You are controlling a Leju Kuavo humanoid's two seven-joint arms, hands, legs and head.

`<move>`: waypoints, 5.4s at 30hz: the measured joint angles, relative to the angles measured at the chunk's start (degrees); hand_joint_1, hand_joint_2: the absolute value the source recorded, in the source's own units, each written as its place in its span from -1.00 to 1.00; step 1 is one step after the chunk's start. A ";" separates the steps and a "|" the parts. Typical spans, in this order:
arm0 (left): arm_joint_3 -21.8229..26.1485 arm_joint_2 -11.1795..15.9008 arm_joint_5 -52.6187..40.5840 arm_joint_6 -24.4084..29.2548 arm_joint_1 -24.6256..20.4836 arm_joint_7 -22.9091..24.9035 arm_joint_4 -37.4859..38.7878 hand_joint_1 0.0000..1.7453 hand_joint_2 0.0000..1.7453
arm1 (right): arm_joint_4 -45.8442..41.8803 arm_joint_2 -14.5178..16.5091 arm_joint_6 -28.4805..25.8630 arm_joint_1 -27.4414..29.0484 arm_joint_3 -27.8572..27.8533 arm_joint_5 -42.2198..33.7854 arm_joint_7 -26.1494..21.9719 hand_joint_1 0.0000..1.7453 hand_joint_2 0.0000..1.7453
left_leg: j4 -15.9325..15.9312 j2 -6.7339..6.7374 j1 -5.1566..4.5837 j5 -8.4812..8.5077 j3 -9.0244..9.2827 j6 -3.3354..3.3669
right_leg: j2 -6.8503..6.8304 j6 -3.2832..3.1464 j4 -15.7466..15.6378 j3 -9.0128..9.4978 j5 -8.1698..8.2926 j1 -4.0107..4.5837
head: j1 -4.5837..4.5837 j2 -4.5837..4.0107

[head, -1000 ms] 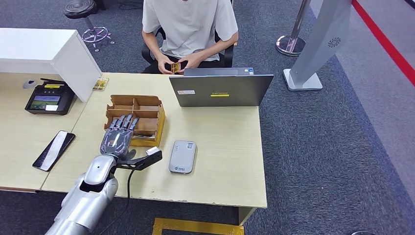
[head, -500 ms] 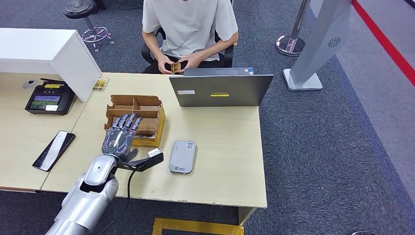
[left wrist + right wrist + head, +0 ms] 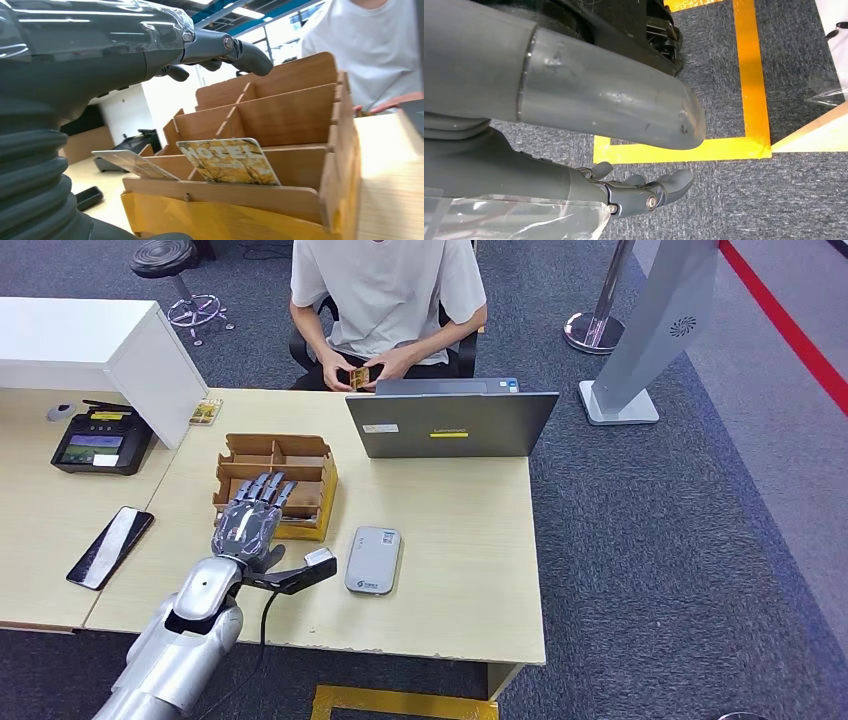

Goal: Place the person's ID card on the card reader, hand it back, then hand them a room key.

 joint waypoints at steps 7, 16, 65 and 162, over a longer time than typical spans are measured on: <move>-0.50 0.00 0.24 0.39 0.02 -0.03 0.00 -1.00 1.00 | 0.00 0.01 0.00 0.00 -0.01 0.08 -0.01 -1.00 -1.00 | 0.00 0.00 0.00 0.00 0.00 0.00 | 0.00 0.00 0.00 0.00 0.00 0.00 | 0.00 0.00; -0.90 0.00 0.25 0.52 0.31 -0.03 0.00 -1.00 1.00 | 0.00 0.15 0.02 0.01 -0.01 0.44 -0.02 -1.00 -1.00 | 0.00 0.00 0.00 0.00 0.00 0.00 | 0.00 0.00 0.00 0.00 0.00 0.00 | -0.01 0.00; -0.96 0.10 3.98 -4.24 0.37 2.31 0.37 1.00 1.00 | 0.00 0.15 0.02 0.04 -0.01 1.60 0.09 -1.00 -1.00 | 0.00 -0.01 0.00 0.00 0.02 0.00 | -0.01 0.00 0.00 0.04 0.00 0.00 | -0.01 0.00; -0.93 -0.01 1.75 0.55 2.41 3.84 -0.85 1.00 1.00 | 0.00 0.15 -0.09 0.15 -0.93 1.92 0.09 -1.00 -1.00 | 0.00 -0.01 0.00 0.00 0.02 0.00 | -0.01 0.00 0.00 0.04 0.00 0.00 | -0.02 0.00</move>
